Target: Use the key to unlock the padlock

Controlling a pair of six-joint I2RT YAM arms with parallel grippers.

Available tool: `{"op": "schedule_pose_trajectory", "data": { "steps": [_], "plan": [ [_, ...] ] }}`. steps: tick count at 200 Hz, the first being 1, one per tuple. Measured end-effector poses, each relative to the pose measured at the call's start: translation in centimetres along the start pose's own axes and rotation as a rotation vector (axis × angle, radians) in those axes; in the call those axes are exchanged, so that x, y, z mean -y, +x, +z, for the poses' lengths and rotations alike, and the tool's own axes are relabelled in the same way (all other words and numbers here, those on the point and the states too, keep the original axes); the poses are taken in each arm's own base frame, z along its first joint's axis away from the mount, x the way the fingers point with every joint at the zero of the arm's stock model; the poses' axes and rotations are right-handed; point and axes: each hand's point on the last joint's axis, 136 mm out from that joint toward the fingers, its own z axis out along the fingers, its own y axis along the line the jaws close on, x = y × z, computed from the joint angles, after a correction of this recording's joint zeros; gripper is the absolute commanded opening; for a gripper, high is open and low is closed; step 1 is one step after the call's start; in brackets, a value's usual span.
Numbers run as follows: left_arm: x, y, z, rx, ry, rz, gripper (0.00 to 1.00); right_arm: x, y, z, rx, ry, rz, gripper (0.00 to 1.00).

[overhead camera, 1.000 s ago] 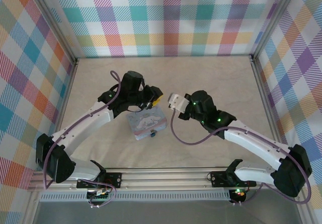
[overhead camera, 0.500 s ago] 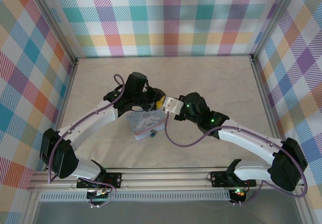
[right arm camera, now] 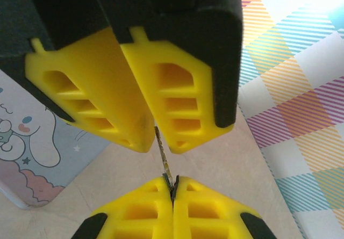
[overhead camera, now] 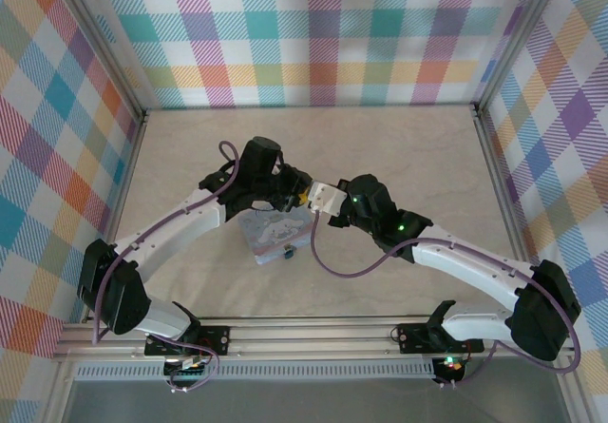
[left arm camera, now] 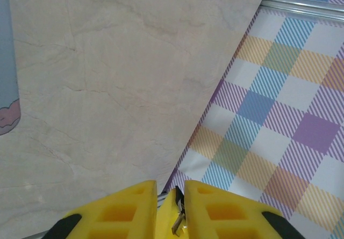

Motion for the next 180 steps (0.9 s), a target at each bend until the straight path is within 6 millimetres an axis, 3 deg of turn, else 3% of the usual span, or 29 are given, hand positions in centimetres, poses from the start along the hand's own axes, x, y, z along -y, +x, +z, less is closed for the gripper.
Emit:
{"op": "schedule_pose_trajectory", "data": {
  "steps": [38, 66, 98, 135, 180],
  "plan": [
    [0.3, 0.0, 0.1, 0.003, 0.013, 0.024, 0.00, 0.0, 0.1, 0.0, -0.003, 0.002, 0.005, 0.00],
    [0.2, -0.2, 0.2, 0.021, 0.033, 0.048, 0.00, 0.0, 0.3, 0.0, -0.011, 0.004, 0.017, 0.01],
    [0.2, -0.2, -0.2, 0.052, 0.050, 0.097, 0.00, -0.3, 0.3, -0.3, 0.003, -0.004, 0.038, 0.27],
    [1.4, -0.8, -1.5, 0.117, 0.096, 0.266, 0.00, -1.0, 0.0, -2.2, 0.059, -0.074, 0.128, 0.53],
    [3.9, 0.4, -3.3, 0.131, 0.186, 0.629, 0.00, -0.1, -0.2, -5.4, 0.196, -0.204, 0.349, 0.65]
  ]
}}
